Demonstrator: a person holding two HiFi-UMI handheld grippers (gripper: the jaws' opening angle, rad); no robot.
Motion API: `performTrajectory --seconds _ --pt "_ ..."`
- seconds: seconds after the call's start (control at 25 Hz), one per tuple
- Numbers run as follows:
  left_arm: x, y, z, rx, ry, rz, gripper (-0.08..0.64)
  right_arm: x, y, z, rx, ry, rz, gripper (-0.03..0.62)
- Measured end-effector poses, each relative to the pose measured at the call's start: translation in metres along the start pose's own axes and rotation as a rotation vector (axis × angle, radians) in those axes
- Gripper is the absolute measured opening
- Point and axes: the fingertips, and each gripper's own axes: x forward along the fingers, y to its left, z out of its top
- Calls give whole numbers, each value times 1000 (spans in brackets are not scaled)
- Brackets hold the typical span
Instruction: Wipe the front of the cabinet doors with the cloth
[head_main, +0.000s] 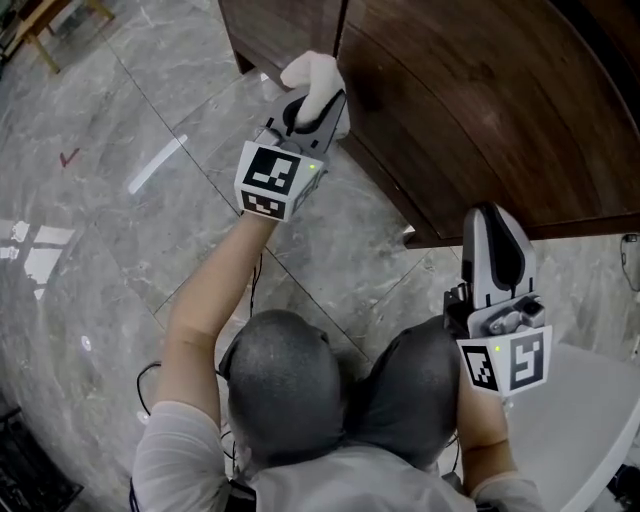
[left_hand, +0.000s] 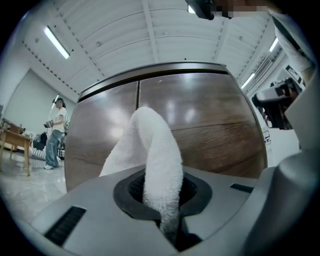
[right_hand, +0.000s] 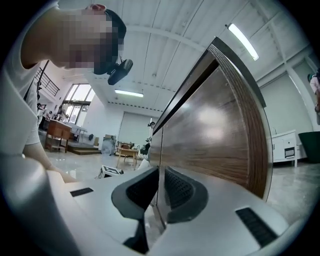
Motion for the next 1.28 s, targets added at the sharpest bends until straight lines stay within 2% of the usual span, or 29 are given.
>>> performTrajectory --seconds 0.24,0.44,0.68,1.28 --pt "26 22 -33 47 33 78 61 5 -2 -5 0 16 -18 58" --pt "35 33 -44 15 54 106 61 4 -9 -11 11 19 -28 58" --pt "49 28 -51 18 108 80 61 1 -15 -13 19 15 -29 58" --pt "41 -54 -25 72 52 -71 61 -15 -38 -12 36 -14 -50 58"
